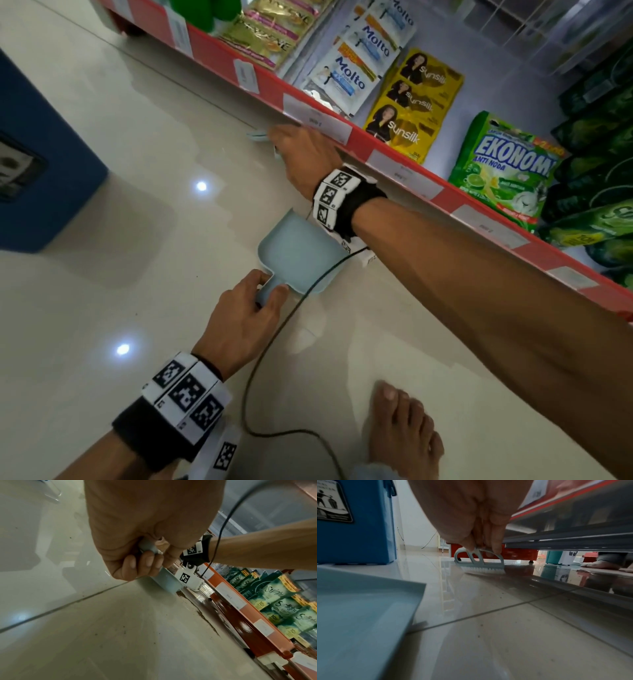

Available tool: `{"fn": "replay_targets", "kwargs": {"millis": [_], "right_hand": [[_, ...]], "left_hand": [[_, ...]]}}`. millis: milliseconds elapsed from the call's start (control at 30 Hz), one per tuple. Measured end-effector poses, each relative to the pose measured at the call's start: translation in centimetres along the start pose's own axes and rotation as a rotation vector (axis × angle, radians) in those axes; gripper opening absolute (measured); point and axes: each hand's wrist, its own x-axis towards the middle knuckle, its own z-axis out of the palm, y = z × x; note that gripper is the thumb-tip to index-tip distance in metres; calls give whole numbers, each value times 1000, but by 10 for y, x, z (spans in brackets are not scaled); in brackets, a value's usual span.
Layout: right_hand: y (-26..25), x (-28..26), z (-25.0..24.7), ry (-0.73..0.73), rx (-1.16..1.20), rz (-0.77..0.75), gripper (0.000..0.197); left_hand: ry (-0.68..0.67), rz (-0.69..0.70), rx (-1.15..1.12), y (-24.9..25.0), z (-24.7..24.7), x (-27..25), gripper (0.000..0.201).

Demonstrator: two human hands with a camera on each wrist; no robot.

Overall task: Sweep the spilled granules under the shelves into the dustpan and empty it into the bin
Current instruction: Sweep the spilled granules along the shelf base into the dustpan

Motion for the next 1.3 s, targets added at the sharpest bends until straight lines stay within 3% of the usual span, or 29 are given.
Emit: {"fn": "replay_targets", "kwargs": {"millis": [67, 200, 333, 500, 600, 700, 867, 1000, 1167, 1300], "right_hand": [[7, -7, 1, -38, -8, 44, 31], [39, -63, -11, -145, 140, 105, 56], [60, -103, -34, -63, 189, 115, 41], [37, -71, -35, 64, 240, 48, 34], [25, -43, -21, 15, 237, 5, 41], [30, -48, -11, -19, 187, -44, 48], [75, -116, -16, -168, 280, 40, 47], [95, -157, -37, -150, 309, 12, 36], [69, -123, -48, 45, 359, -73, 36], [33, -78, -34, 10, 407, -162, 38]], "left_hand": [[2, -18, -4, -4, -4, 0, 25], [18, -32, -22, -8, -10, 2, 25], [34, -26, -37, -11, -14, 4, 27], [23, -31, -31, -7, -14, 8, 27], [23, -41, -31, -7, -14, 6, 25], [20, -46, -31, -7, -13, 0, 24], [30, -37, -25, -11, -15, -7, 24], [45, -31, -13, -12, -16, -8, 25], [31, -25, -7, -11, -13, -13, 26], [17, -24, 7, -12, -12, -21, 27]]}}
